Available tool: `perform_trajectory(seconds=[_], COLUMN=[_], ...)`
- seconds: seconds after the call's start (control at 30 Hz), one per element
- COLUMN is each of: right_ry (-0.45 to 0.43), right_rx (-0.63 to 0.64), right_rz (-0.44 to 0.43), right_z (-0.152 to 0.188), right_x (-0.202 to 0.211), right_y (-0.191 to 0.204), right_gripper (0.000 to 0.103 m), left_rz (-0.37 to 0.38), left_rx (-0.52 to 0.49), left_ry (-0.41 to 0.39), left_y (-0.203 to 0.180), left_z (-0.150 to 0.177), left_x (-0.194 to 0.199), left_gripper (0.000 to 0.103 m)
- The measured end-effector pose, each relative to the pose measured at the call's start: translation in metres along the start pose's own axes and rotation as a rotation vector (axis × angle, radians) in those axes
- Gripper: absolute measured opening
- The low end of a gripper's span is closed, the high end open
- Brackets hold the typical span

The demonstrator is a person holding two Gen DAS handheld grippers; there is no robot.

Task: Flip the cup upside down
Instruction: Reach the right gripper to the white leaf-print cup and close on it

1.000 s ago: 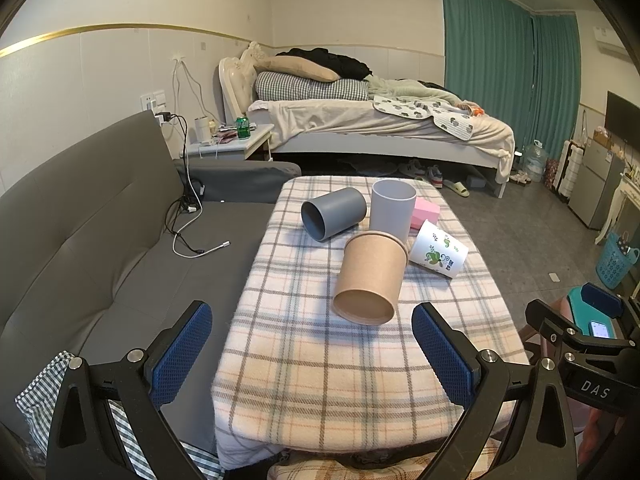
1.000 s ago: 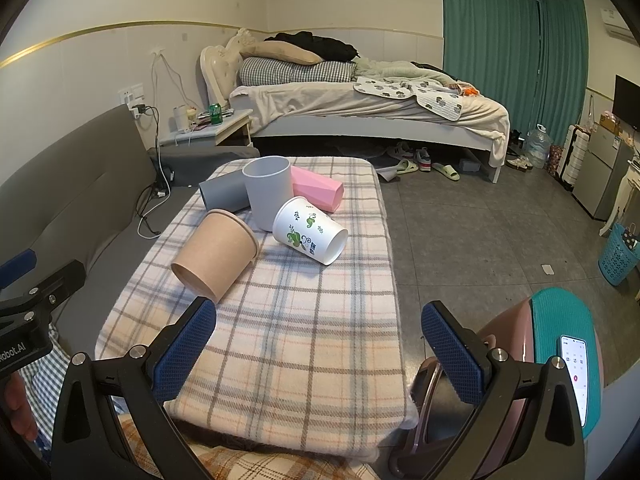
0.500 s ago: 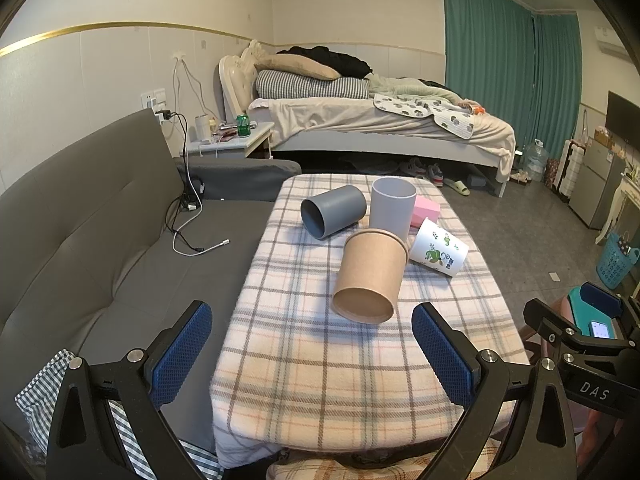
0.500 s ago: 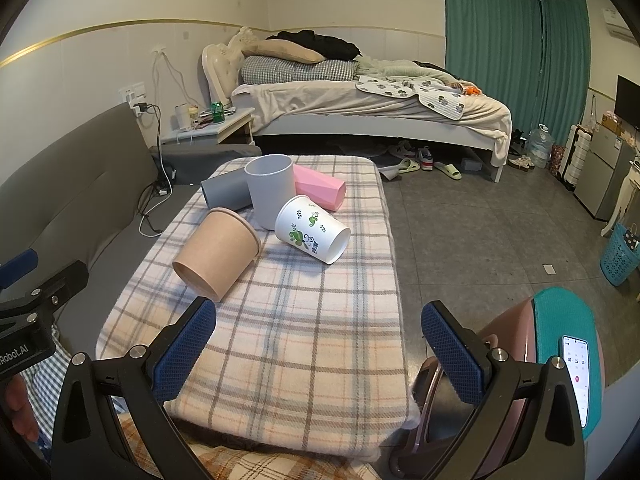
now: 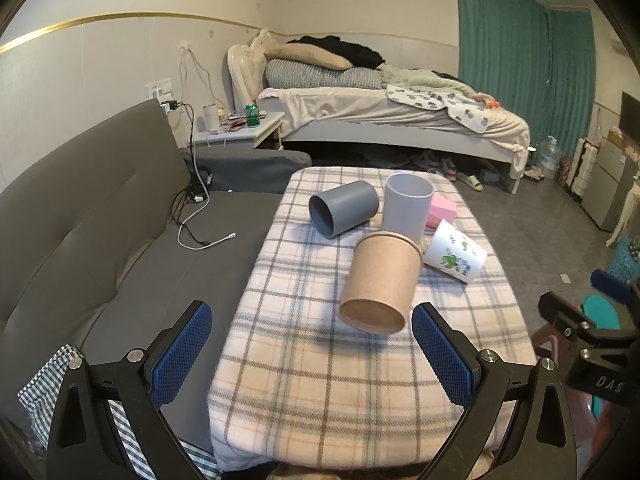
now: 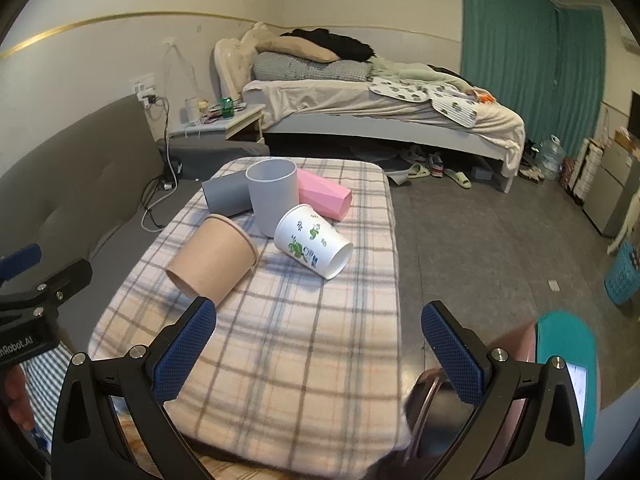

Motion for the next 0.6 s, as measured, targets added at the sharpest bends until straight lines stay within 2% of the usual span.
perform_trajectory(seconds=[0.13,0.3,0.6], right_ry=[0.017,0.082,0.147], right_rx=[0.102,0.259,0.402], right_rz=[-0.007,-0.031,-0.107], right_z=[-0.016,-0.028,-0.04], right_x=[-0.032,-0.091,-0.172], right_y=[-0.002,0.01,0.038], right_gripper=[0.103,0.103,0.103], left_rz=[-0.013,-0.022,-0.06], left_rx=[0.021,0.026,-0.002], left_ry=[0.036,0.076,0.09], left_y=[0.001,-0.002,0.0], left_z=[-0.004,-0.014,-0.034], left_x=[-0.026,-0.066,-0.113], left_gripper=[0.103,0.103,0.103])
Point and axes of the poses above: each gripper's, at about its wrist camera, not at the fingertips, and x roughly against the way its jaws point, y to its left, z to its underside, the point moved 6 cm from there along -x, roughly the way its jaws point, and after that the axes turned 9 degrees about z, right-handed, at the moved point
